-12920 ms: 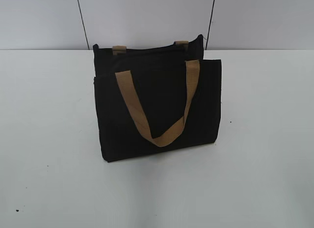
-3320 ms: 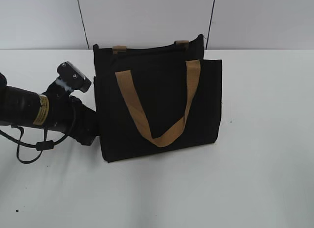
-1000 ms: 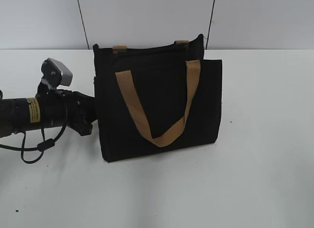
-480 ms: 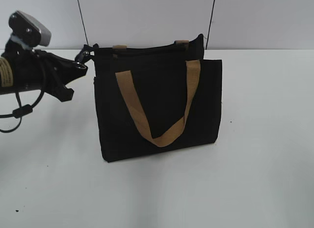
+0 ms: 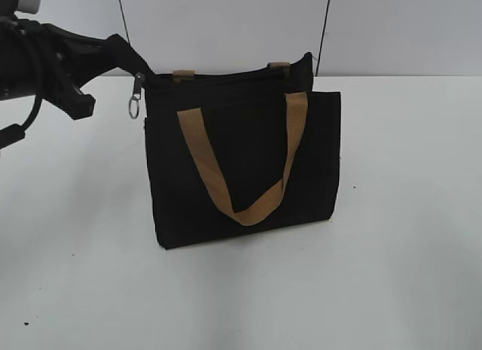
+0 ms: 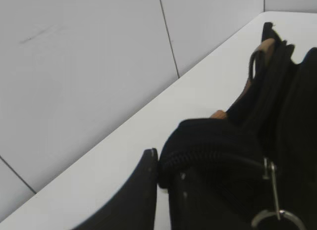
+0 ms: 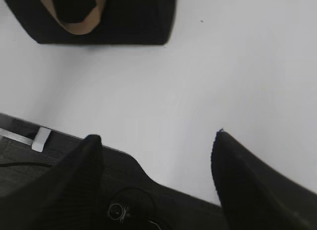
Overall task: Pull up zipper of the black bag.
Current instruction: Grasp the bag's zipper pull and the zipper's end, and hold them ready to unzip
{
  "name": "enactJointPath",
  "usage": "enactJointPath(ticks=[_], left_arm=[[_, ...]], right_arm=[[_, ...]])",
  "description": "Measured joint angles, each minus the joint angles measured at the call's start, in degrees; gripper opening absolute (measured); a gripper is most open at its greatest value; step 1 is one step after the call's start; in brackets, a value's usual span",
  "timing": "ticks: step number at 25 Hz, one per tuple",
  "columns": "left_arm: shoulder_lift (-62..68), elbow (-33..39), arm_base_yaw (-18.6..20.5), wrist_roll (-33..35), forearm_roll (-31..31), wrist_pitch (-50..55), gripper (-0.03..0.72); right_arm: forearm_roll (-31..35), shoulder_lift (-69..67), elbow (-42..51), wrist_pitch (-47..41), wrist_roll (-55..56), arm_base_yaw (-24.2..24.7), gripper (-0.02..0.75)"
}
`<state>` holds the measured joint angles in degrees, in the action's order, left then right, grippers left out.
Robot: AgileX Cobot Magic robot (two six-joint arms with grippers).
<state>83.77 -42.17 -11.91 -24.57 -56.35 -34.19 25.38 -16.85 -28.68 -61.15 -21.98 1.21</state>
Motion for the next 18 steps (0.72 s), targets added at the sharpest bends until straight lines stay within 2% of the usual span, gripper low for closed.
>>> enactJointPath(ticks=[6,12,18], left_arm=[[-2.3,0.0,-4.6,-2.6,-1.9,0.6,0.035],[-2.8,-2.6,-6.6,-3.4,-1.7,2.8,0.034],[-2.8,-5.3,-7.5,-7.0,-1.6,6.6,0.034]], right_arm=[[11.0,-6.5,-3.8,6.5,-10.2,0.0,0.524],[13.3,-15.1,-7.8,7.3,-13.5,-3.3,0.524],[13.3,-33.3,-15.3,8.2,-15.7,-8.1,0.524]])
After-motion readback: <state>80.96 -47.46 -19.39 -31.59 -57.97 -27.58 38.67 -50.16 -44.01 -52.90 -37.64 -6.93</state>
